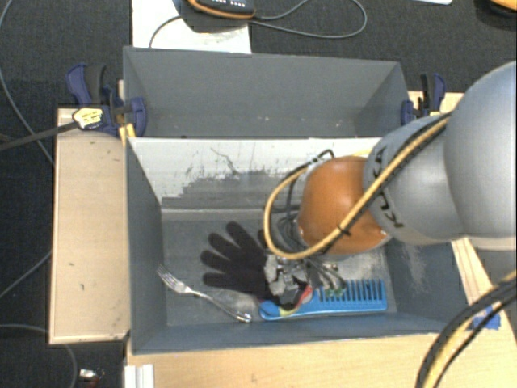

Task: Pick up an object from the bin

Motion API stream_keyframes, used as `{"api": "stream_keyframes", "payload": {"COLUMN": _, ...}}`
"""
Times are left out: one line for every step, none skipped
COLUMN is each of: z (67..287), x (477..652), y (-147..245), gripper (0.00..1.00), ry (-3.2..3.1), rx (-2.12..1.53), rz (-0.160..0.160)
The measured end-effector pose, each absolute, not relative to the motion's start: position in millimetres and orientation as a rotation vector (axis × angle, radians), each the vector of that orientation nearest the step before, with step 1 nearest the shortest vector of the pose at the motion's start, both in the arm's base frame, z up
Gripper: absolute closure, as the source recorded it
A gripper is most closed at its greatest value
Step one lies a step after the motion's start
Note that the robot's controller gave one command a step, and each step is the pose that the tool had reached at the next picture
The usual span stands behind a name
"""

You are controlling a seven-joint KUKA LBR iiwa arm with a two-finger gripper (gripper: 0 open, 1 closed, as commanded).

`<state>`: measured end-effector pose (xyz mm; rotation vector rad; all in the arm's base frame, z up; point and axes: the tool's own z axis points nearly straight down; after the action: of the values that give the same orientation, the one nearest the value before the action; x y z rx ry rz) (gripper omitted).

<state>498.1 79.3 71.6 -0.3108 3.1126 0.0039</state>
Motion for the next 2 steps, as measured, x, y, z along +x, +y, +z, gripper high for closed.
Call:
{"api": "stream_keyframes", "payload": {"z": 71.3, "x": 498.2, "y": 79.0, "gripper": 0.0, "ry": 3.113, "rx": -0.309, "rz": 0.003}}
{"api": "stream_keyframes", "payload": {"z": 71.4, "x": 498.3, "y": 79.0, "gripper": 1.0, "ry": 3.113, "rx": -0.308, "rz": 0.004}}
